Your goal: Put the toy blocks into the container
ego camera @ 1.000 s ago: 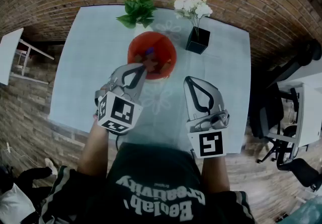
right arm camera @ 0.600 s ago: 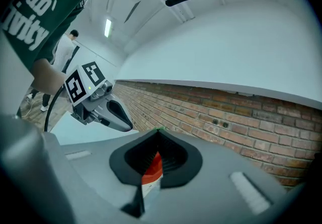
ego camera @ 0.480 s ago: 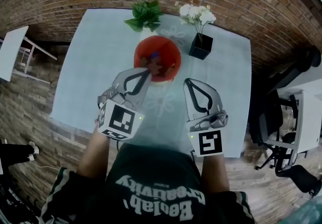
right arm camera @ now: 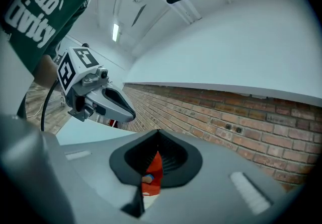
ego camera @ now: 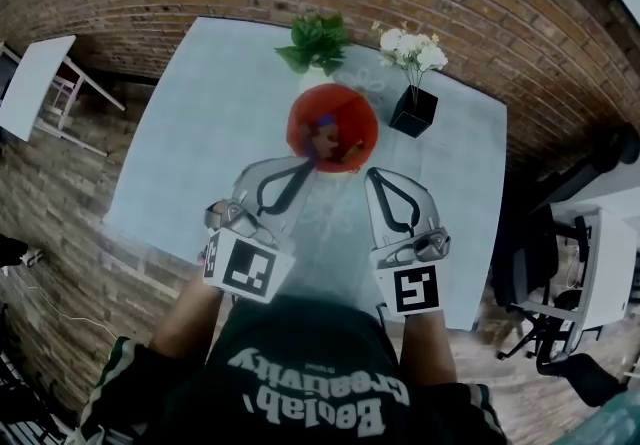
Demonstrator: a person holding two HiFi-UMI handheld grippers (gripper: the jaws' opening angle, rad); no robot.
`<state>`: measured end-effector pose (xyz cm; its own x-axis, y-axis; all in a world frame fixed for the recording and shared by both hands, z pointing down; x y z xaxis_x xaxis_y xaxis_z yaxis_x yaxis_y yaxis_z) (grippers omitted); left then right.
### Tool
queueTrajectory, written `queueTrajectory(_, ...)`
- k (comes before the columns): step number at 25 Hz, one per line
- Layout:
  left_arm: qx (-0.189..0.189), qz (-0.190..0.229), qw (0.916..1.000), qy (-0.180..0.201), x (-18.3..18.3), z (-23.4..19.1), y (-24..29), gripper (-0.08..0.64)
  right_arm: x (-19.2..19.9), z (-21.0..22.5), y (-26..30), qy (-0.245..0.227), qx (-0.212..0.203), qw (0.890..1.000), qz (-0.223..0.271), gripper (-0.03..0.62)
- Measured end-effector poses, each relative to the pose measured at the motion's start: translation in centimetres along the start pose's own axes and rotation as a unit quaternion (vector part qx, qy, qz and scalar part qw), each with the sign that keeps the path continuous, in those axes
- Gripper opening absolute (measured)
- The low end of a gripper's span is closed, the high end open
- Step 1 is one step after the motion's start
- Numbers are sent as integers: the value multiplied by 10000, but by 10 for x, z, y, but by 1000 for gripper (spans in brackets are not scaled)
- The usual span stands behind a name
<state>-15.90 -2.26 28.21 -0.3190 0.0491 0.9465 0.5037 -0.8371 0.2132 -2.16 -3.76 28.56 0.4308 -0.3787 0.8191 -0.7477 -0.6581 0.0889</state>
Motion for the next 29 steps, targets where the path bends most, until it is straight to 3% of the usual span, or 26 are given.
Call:
queueTrajectory(6,-214,182,9996,27,-5,-8,-5,0,-2,-6,6,-211,-73,9997,-30,8)
queueTrajectory(29,-163,122,9997,144,-4,-7,1,0,2,-4,11,-224,-203,9995,10,8)
Point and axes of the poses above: the fingertips, and each gripper's own axes: y forward along the fingers, z to its right, x out of its underside, the point moved 6 cm from there along -y, backward along the fingers, and after that the axes turned 11 degrees about -y, right-handed, at the moved point
